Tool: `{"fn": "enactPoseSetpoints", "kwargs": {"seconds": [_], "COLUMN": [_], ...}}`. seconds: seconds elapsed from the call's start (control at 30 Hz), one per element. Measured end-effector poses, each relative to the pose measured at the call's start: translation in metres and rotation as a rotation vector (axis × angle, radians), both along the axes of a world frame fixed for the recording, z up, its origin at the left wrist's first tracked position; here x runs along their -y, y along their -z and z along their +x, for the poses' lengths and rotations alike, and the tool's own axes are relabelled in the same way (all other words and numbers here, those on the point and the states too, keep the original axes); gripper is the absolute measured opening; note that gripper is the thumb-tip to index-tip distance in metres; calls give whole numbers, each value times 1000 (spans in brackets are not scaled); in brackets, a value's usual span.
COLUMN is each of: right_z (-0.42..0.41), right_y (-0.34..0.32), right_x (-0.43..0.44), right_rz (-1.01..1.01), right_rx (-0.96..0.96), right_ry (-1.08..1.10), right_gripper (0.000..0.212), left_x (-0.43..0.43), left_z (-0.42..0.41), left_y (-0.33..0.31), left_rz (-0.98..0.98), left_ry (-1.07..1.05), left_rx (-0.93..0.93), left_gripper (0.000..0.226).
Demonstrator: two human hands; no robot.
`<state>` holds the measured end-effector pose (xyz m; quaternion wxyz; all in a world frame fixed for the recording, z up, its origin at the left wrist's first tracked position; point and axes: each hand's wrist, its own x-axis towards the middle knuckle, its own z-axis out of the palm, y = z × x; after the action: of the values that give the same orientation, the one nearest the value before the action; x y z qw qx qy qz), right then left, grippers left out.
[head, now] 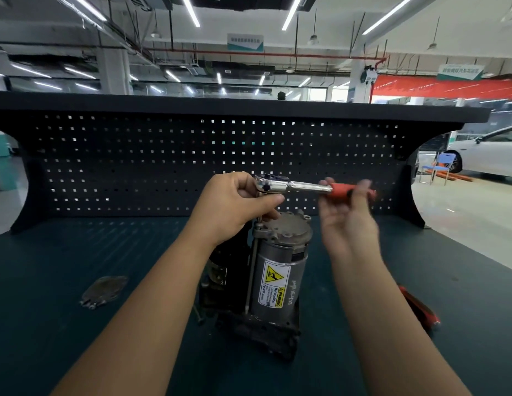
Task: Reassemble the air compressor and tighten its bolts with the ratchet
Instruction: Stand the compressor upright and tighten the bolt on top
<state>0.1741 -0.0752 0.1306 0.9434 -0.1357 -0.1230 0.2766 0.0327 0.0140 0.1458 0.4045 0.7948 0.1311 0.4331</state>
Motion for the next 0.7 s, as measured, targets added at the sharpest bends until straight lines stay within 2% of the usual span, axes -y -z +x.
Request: {"fn": "enactPoseSetpoints", "kwargs": {"seconds": [0.07,0.17,0.23,0.3,0.37,0.4,0.43,0.5,0.6,0.67,0.7], "right_z": [0,-12,-28,-46,-54,-52,-48,-33,-12,-3,-5], "right_y": [0,6,13,19,23,20,16,13,11,9,10], "right_x": [-8,7,24,35,35,34,33,24,4,-5,-3], "right_rz": [-39,23,96,154,179,182,154,79,0,-17,-18], "right_rx": [-54,32,190,400,576,591,556,337,49,-16,-26], "right_ry": [-27,219,441,667,768,771,740,581,164,-16,-27], "right_gripper": [23,18,18,36,52,49,39,22,28,29,27], "left_x": [1,4,4,3,1,0,0,-2,-3,-3,-4], "left_z": [1,2,5,7,7,6,5,4,2,0,-1], "left_y": [-1,-1,0,0,0,0,0,0,0,0,0], "left_rz": [4,42,59,61,45,33,17,-4,29,32,31], "left_ry": [7,-15,-65,-119,-118,-101,-81,-46,-16,5,11], "left_rx": [-10,-8,-9,-3,14,22,27,19,-40,-47,-40], "left_gripper": [19,45,51,48,41,36,32,26,21,19,20]}}
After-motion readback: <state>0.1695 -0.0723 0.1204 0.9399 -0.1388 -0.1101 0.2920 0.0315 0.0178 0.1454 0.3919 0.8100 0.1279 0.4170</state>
